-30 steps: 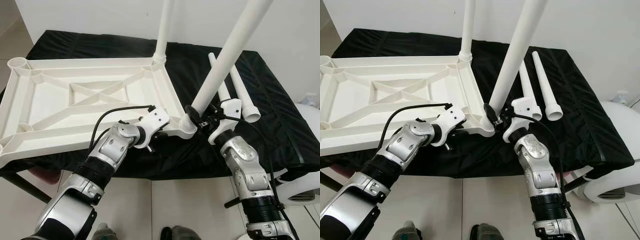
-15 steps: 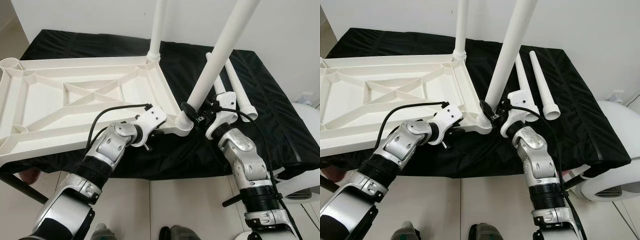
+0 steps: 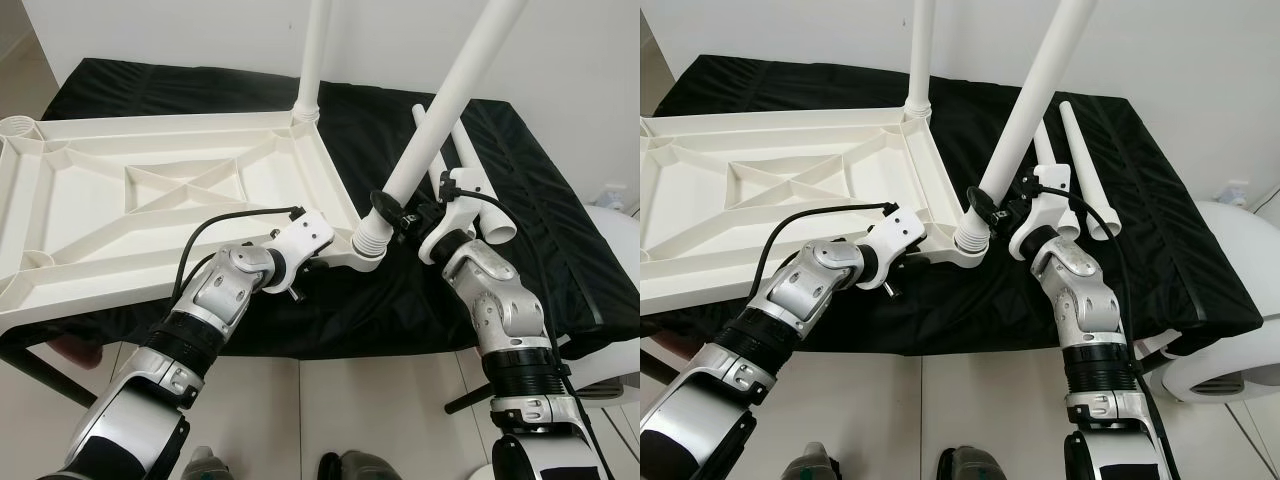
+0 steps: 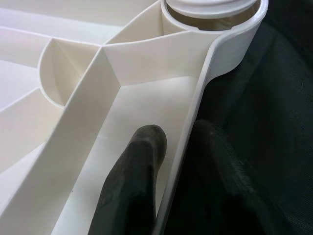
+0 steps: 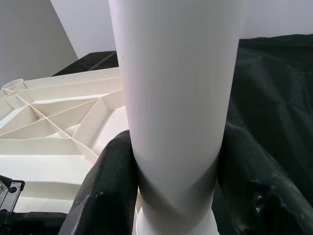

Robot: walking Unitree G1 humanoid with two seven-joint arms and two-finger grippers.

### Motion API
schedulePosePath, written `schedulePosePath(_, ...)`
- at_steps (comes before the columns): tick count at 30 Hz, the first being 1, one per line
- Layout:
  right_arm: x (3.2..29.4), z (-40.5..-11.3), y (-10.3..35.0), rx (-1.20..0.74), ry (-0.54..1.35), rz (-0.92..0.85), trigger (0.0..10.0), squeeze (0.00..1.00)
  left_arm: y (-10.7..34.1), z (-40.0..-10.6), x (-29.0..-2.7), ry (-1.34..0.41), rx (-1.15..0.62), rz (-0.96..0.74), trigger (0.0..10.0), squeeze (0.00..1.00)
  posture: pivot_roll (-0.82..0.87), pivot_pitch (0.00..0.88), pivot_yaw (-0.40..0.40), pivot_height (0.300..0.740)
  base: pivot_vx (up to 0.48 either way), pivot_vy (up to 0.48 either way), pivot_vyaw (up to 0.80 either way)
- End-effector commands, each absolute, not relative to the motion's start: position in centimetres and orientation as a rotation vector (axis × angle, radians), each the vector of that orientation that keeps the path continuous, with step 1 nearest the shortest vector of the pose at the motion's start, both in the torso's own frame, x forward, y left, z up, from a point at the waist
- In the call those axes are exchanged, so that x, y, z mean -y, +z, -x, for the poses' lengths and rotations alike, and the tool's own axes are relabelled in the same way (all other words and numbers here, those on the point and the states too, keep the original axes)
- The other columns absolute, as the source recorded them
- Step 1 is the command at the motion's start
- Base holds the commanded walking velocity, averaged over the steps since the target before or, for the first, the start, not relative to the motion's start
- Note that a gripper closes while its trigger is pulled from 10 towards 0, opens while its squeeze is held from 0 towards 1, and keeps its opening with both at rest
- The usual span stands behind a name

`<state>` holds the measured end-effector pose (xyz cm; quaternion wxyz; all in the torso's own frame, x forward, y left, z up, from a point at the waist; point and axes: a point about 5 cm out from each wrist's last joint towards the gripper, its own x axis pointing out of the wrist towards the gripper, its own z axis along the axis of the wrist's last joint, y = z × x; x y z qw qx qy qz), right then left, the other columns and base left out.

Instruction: Building children table

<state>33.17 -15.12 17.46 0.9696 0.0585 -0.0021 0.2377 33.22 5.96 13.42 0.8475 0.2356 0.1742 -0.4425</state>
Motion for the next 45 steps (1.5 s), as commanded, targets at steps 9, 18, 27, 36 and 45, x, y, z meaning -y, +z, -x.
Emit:
schedulePosePath(9, 16.7, -32.2, 14.8, -0.152, 0.455, -0.117, 10.0, 0.0, 14.5, -33.5, -6.0, -0.905, -0.318, -0.517, 10.0, 0.0, 0.05, 0.053, -0.086, 0.74, 0.0, 0.0, 0.0)
schedulePosePath(18, 16.7, -32.3, 15.0, -0.107, 0.439, -0.076, 10.0, 0.0, 14.6, -33.5, -5.8, -0.907, -0.315, -0.516, 10.0, 0.0, 0.04, 0.054, -0.086, 0.74, 0.0, 0.0, 0.0)
schedulePosePath(27, 16.3, -32.1, 14.0, -0.097, 0.394, -0.025, 10.0, 0.0, 14.6, -33.4, -6.0, -0.903, -0.313, -0.519, 10.0, 0.0, 0.05, 0.057, -0.089, 0.74, 0.0, 0.0, 0.0)
schedulePosePath(36, 15.5, -31.4, 13.2, -0.115, 0.437, -0.002, 10.0, 0.0, 14.6, -33.3, -6.0, -0.902, -0.31, -0.521, 10.0, 0.0, 0.05, 0.057, -0.092, 0.74, 0.0, 0.0, 0.0)
schedulePosePath(45, 14.9, -30.3, 12.2, -0.119, 0.465, -0.006, 10.0, 0.0, 14.6, -33.3, -6.0, -0.903, -0.307, -0.521, 10.0, 0.0, 0.05, 0.057, -0.094, 0.74, 0.0, 0.0, 0.0)
